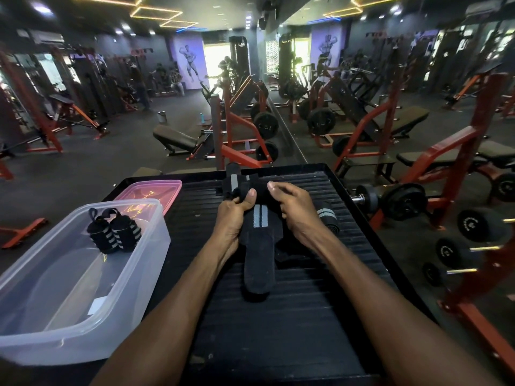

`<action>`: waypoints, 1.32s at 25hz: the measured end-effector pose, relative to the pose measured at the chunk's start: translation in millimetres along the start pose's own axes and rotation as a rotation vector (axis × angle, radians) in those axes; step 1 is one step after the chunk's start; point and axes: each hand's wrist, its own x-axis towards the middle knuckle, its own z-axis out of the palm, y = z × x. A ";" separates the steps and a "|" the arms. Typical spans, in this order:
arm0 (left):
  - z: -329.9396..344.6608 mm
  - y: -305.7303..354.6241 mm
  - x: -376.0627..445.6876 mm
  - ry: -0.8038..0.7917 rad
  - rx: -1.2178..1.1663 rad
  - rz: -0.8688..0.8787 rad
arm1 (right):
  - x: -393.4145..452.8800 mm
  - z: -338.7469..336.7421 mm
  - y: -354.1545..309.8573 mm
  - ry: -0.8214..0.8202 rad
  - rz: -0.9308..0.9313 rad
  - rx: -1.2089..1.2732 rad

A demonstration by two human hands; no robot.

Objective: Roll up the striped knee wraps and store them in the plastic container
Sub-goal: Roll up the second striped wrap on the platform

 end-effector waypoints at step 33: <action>8.9 -9.6 -1.7 -0.104 -0.036 0.037 | 3.7 -13.0 1.5 -0.009 -0.092 -0.174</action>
